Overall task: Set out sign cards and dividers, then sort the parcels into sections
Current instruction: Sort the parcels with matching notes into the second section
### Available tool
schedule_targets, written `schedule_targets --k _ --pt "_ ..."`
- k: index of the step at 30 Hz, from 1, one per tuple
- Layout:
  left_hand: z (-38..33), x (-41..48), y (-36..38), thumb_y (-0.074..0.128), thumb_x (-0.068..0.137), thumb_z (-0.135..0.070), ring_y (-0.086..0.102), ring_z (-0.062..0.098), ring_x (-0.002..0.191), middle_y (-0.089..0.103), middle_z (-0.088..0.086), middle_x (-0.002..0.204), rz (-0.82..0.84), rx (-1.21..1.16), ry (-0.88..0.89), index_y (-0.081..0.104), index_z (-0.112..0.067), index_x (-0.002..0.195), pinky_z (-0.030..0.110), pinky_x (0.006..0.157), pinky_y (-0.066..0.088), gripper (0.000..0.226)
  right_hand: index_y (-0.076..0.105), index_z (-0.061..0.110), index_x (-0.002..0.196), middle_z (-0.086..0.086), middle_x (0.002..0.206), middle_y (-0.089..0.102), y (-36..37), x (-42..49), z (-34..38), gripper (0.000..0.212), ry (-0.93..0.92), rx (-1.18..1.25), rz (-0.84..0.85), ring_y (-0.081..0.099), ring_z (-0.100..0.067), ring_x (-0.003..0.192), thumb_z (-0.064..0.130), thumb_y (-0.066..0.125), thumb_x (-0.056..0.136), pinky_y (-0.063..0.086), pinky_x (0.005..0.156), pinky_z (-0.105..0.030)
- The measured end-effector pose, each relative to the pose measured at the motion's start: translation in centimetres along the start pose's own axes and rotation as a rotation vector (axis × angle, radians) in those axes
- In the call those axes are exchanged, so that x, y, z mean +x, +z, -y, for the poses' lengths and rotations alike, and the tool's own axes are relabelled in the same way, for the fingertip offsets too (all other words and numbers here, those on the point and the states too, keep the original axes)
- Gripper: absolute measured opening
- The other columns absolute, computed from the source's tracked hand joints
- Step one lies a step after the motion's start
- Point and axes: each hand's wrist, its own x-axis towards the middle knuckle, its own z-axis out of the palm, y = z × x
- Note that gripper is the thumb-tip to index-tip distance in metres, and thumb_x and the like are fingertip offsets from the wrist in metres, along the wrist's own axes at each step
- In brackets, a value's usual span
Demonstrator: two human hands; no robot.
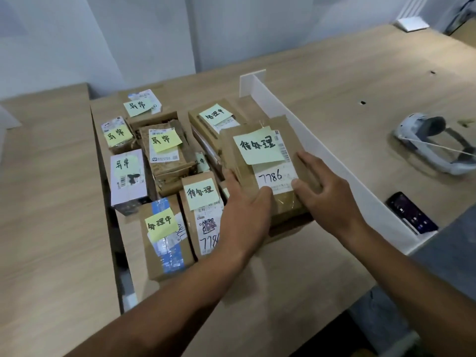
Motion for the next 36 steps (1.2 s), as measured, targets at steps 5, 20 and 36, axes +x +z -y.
schedule_targets --k 5,20,36 --pt "0.7 0.4 0.4 0.049 0.092 -0.036 0.058 0.01 0.081 0.062 -0.005 0.097 -0.036 0.022 -0.11 0.01 -0.033 0.156 0.034 0.069 0.045 0.076 0.043 0.036 0.151 0.011 0.15 0.053 1.0 -0.2 -0.7 0.063 0.007 -0.025 0.047 0.054 -0.014 0.132 0.049 0.057 0.091 0.054 0.102 -0.043" --pt "0.6 -0.9 -1.6 0.053 0.092 -0.031 0.066 -0.012 0.083 0.069 -0.035 0.095 -0.153 -0.099 0.118 0.033 -0.048 0.127 0.011 0.058 0.05 0.044 0.036 0.028 0.157 0.001 0.144 0.058 2.8 -0.9 1.0 0.069 -0.177 -0.192 -0.101 0.055 -0.021 0.125 0.059 0.042 0.095 0.053 0.097 -0.04" --pt "2.0 -19.1 -34.5 0.055 0.097 -0.014 0.059 -0.017 0.105 0.061 -0.043 0.116 -0.605 0.028 0.446 0.025 -0.045 0.146 0.01 0.072 0.052 0.065 0.035 0.032 0.151 0.003 0.141 0.038 17.6 -12.4 31.5 0.067 -0.715 0.069 -0.012 0.048 -0.007 0.115 0.058 0.048 0.09 0.043 0.091 -0.014"
